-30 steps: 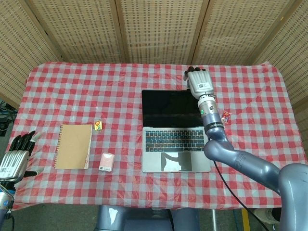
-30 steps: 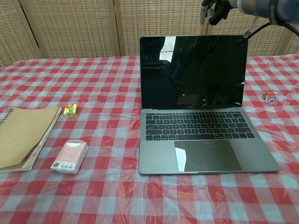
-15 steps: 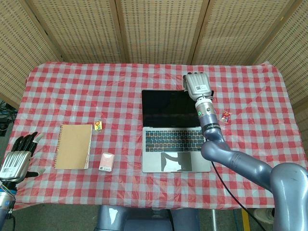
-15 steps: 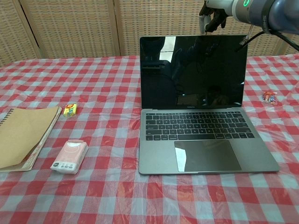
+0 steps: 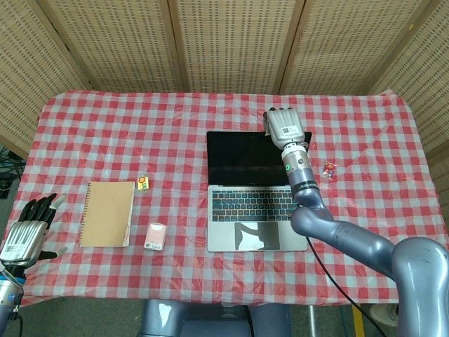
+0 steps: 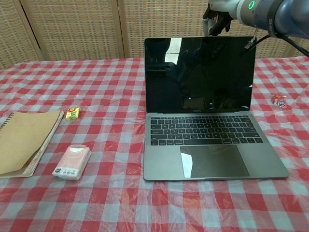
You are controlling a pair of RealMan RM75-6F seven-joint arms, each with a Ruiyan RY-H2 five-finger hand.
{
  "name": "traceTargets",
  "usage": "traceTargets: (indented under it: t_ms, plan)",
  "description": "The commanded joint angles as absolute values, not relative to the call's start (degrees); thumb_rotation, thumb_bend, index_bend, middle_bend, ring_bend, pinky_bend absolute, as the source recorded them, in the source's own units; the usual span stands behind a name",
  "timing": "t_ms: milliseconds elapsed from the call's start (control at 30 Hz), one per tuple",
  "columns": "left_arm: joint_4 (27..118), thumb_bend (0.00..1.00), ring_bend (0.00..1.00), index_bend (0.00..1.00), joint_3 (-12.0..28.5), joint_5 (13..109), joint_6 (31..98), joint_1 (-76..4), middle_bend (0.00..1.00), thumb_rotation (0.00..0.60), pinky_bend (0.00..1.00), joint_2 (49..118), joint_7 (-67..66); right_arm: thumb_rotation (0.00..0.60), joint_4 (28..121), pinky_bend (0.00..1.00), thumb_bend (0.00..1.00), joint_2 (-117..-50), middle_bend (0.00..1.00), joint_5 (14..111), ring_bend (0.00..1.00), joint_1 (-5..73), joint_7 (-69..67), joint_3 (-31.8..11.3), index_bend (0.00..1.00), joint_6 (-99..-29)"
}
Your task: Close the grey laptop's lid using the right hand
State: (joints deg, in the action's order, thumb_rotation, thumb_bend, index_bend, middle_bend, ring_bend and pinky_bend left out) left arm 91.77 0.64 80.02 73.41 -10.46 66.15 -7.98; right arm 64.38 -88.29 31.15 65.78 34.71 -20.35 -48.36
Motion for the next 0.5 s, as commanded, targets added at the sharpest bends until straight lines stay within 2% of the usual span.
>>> traceTargets:
  t_ms: [33, 333, 500]
  plan:
    - [91.7, 0.00, 0.00, 0.00, 0.7, 79.9, 73.2, -10.6, 0.00, 0.600, 0.00, 66.2, -8.0, 0.600, 64.2, 0.43, 1.00, -88.2, 0.44, 30.9, 0.43, 65.8, 34.9, -20.2, 0.54, -48.1]
    - [91.7, 0.00, 0.00, 0.00, 0.4, 80.3, 72.9, -10.8, 0.00, 0.600, 0.00, 66.3, -7.7, 0.600, 67.5, 0.47, 1.00, -87.1, 0.49, 29.0, 0.47, 66.6, 37.9, -20.0, 0.56, -49.4]
    - [91.8, 0.00, 0.00, 0.00, 0.3, 80.5, 72.9, -10.8, 0.00, 0.600, 0.00, 66.2, -7.5, 0.600, 71.3, 0.49, 1.00, -85.4, 0.51, 24.0, 0.48, 67.5, 41.7, -19.8, 0.58, -50.1]
